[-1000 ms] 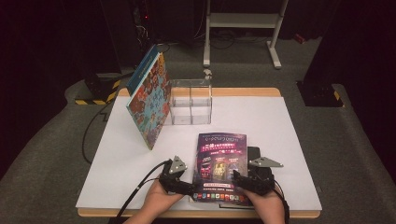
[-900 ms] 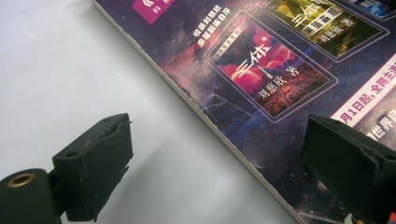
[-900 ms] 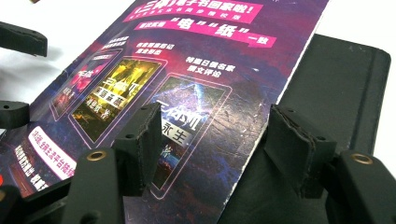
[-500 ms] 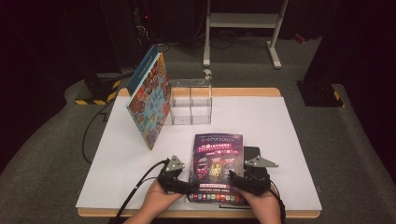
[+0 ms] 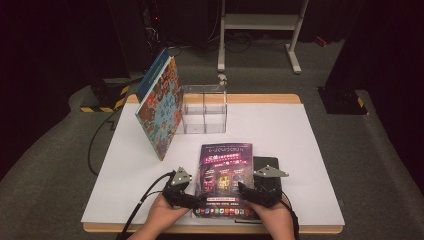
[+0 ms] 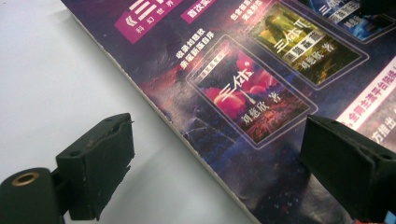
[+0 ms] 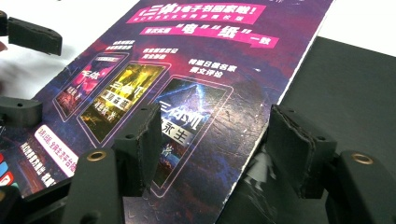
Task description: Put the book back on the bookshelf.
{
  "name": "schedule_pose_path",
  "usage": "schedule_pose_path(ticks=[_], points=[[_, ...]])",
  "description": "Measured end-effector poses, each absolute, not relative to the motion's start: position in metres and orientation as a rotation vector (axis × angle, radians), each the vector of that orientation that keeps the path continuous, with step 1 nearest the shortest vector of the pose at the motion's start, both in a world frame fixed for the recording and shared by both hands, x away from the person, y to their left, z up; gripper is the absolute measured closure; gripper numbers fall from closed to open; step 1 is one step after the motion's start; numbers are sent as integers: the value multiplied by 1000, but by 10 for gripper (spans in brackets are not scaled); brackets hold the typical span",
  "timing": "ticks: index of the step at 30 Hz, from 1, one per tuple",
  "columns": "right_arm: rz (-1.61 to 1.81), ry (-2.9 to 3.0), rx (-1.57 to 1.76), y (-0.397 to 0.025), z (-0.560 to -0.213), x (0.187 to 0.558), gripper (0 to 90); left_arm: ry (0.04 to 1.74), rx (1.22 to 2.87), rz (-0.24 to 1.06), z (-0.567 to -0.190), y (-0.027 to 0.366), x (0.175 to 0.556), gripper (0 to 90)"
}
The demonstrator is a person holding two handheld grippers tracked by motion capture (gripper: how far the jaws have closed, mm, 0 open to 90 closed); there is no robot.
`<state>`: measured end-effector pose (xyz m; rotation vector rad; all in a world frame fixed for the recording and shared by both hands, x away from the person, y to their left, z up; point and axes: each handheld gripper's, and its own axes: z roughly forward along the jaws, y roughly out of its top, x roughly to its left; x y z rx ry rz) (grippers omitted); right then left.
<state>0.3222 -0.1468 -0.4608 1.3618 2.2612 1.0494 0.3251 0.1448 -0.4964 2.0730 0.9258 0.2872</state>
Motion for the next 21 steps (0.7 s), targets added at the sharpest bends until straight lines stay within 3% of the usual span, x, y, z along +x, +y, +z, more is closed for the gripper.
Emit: schedule_pose_path(ticks=[21], points=[[1058,2293,1309,-130,-459,324,345,947,2061,269,-499,159,327,149]])
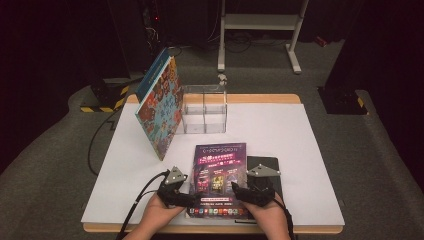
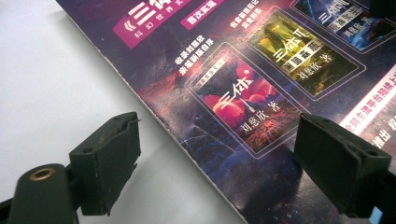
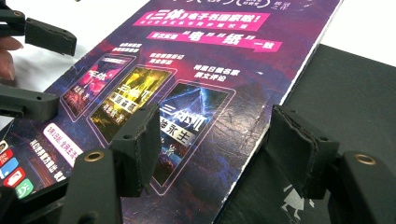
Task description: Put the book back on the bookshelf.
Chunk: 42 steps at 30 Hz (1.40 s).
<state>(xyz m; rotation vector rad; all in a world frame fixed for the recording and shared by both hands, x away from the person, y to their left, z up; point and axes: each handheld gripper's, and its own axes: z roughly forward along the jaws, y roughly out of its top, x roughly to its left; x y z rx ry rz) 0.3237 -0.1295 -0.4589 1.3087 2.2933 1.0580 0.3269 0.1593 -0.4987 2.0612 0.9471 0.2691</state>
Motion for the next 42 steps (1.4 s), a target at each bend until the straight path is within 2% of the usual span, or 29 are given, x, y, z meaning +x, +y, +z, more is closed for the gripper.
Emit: schedule_pose_path(ticks=[14,33,42], points=[[1053,2287,1339,-140,-460,335,328,967,2088,230,-504,154,330,160],[1010,2325,1348,-127,-459,357,305,923,2141,359,-503,146,323,158],[1156,2280,1392,-134,-453,353,332,919,2146,366,-503,145,323,158]])
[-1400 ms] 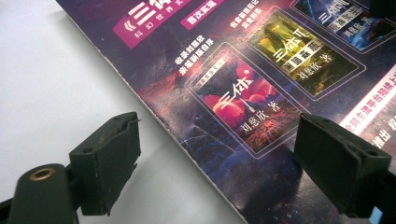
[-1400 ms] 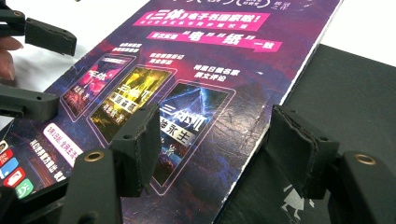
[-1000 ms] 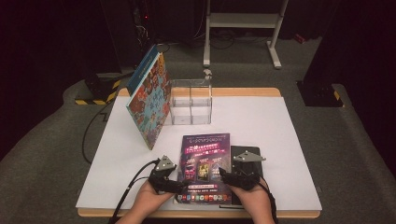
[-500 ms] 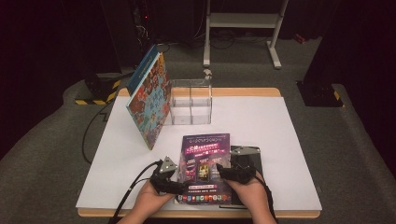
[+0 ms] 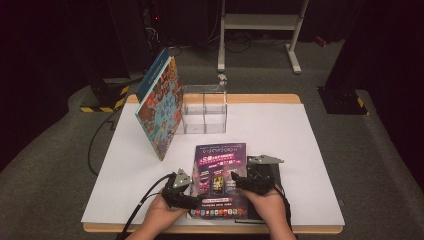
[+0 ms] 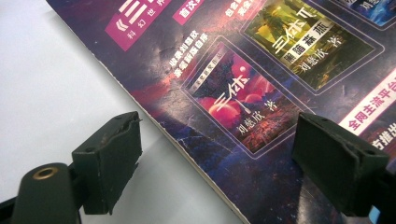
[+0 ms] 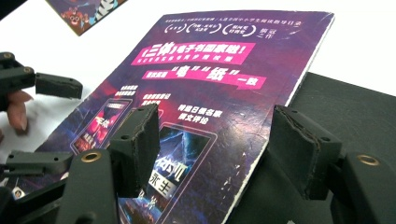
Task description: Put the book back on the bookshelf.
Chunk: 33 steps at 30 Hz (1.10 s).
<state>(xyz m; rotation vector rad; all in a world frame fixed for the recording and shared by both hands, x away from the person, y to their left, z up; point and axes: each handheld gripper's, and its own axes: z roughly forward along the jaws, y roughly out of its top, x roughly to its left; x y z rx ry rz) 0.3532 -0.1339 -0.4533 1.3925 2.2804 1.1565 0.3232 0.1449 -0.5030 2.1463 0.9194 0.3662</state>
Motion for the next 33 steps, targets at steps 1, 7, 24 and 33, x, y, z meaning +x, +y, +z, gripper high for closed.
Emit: schedule_pose_path(ticks=[1,7,24,33], points=[[1155,2283,1390,-134,-453,353,337,919,2146,368,-503,145,323,158],[1092,2289,1403,-133,-461,349,308,909,2138,432,-497,143,318,148],[1091,2275,1402,-132,-462,347,307,864,2218,423,-498,121,319,149],[1167,2266,1421,-129,-457,350,304,863,2206,422,-499,121,318,149]])
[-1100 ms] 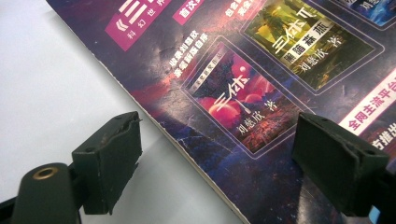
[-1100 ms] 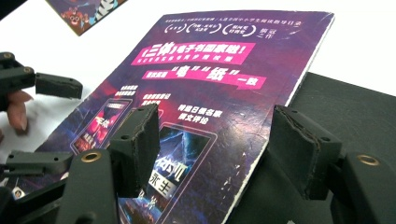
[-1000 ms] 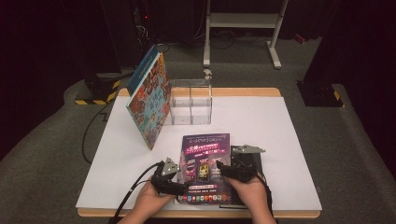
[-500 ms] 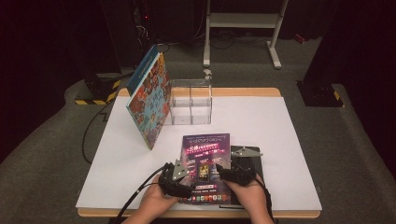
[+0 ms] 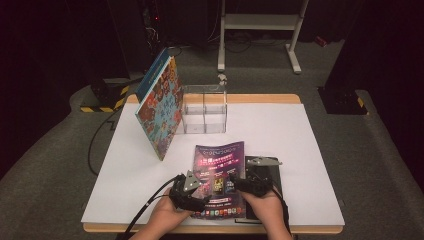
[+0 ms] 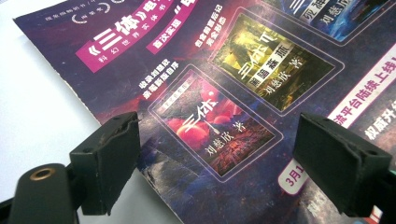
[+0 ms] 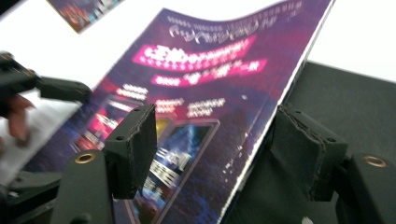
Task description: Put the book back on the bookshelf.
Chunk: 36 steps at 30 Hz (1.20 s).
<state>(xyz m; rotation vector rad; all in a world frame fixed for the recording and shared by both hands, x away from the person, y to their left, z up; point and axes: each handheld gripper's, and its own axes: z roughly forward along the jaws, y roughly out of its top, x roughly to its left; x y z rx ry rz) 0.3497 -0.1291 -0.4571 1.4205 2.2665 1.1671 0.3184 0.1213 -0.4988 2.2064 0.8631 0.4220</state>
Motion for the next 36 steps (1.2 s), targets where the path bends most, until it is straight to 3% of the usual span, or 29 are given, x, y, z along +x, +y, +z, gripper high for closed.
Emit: schedule_pose_path(ticks=[10,18,29,36], points=[[1190,2256,1424,-130,-456,347,319,861,2197,426,-500,122,317,150],[1122,2258,1461,-124,-461,346,278,860,2194,426,-500,122,317,151],[1282,2237,1479,-127,-448,344,342,854,2192,422,-500,123,318,152],[1271,2258,1560,-132,-454,363,358,853,2190,413,-501,124,318,157]])
